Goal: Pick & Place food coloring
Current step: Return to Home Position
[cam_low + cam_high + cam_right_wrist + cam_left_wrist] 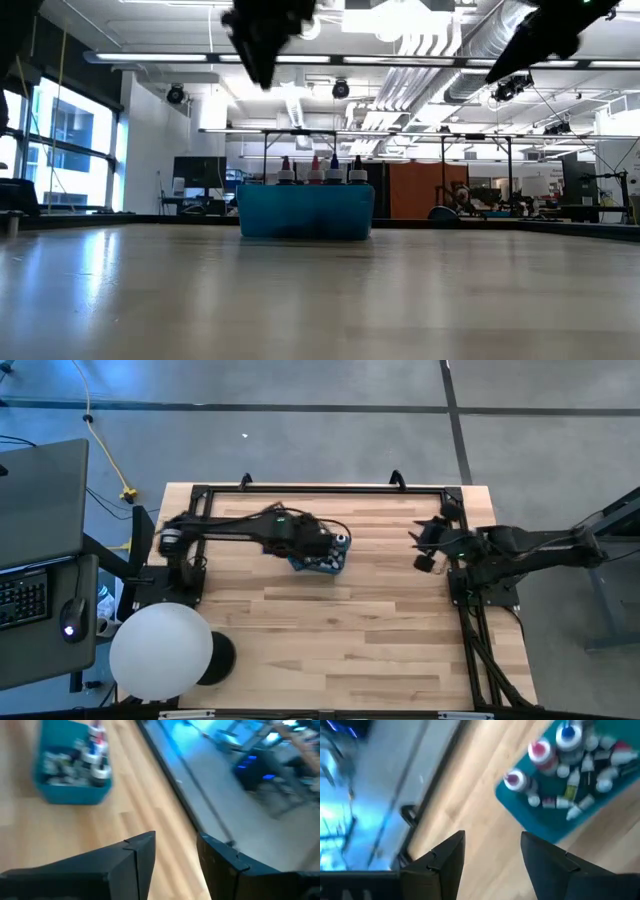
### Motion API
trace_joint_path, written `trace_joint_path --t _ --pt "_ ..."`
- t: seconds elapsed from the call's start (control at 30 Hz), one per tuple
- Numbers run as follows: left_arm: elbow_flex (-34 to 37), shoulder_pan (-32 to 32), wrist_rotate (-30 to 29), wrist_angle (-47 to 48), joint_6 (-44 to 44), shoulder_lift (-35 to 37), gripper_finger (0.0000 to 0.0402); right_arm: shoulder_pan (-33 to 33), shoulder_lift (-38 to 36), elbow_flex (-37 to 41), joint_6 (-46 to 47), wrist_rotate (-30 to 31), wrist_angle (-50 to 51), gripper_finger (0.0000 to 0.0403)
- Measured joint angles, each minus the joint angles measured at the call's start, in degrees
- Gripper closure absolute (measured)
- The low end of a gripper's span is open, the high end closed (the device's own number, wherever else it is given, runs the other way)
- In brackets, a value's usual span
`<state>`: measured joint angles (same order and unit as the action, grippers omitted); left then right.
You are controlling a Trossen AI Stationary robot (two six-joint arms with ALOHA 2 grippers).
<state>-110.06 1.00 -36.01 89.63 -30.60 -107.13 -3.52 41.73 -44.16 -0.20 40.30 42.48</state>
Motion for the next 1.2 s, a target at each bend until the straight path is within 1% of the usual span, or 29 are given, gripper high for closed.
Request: trace_joint_path --t 0.03,0.1,0.17,0.27,0.33,0.37,0.4,0.5,0.63,0.77,0.87,0.93,1.0,1.1,1.2 --pt "1.09 0.82 -1.73 -0.39 0.22 2.55 0.0213 -0.01 -1.99 0.00 0.23 -2.26 1.09 0.0266" --pt "3.35 2.61 -2.88 0.93 0.14 8.18 0.0213 -0.01 -6.21 0.00 0.21 -7.36 2.73 0.0265" --pt "6.45 3.99 -4.52 0.07 -1.10 13.22 0.0213 -0.01 -10.46 0.06 -0.33 -12.17 3.12 0.0265" --pt "14.92 6.65 -5.43 -1.53 -4.05 22.58 0.0212 -0.04 -16.33 0.07 -1.39 -17.05 2.87 0.0265" --pt "22.19 7.38 -6.28 -6.23 -6.03 29.44 0.0212 -0.04 -19.63 0.14 -1.34 -18.27 2.72 0.0265" --pt "26.49 8.24 -5.48 -8.01 -6.82 33.49 0.0212 -0.04 -21.09 0.58 -1.34 -18.30 2.00 0.0265" --pt "30.92 9.15 -4.19 -11.14 -7.13 37.20 0.0212 -0.04 -22.55 1.06 -1.41 -18.36 1.35 0.0265" --pt "44.47 10.79 -3.12 -26.29 -4.26 47.08 0.0212 -0.02 -25.44 1.88 -1.65 -18.65 0.10 0.0265" --pt "62.05 11.78 3.17 -47.42 5.25 58.92 0.0212 -0.04 -26.69 1.95 -2.54 -21.28 -0.01 0.0265" --pt "76.87 11.79 5.99 -67.25 16.04 67.93 0.0212 -0.04 -26.77 1.95 -2.45 -21.13 -0.32 0.0265" --pt "85.51 11.76 7.13 -79.87 21.09 73.43 0.0212 -0.04 -26.77 1.96 -2.05 -19.83 -2.68 0.0265" --pt "90.04 11.78 7.35 -87.37 22.11 75.99 0.0212 -0.04 -26.77 1.95 -1.27 -17.96 -5.89 0.0265" --pt "94.14 11.78 8.55 -92.96 23.25 78.08 0.0212 -0.02 -26.77 1.95 -1.27 -17.80 -8.34 0.0265" --pt "98.98 11.78 8.59 -102.03 25.37 79.39 0.0212 -0.02 -26.77 1.97 1.62 -19.08 -8.51 0.0265" --pt "103.22 11.78 8.54 -109.92 28.19 79.92 0.0212 -0.04 -27.39 5.60 2.71 -19.43 -12.33 0.0265"
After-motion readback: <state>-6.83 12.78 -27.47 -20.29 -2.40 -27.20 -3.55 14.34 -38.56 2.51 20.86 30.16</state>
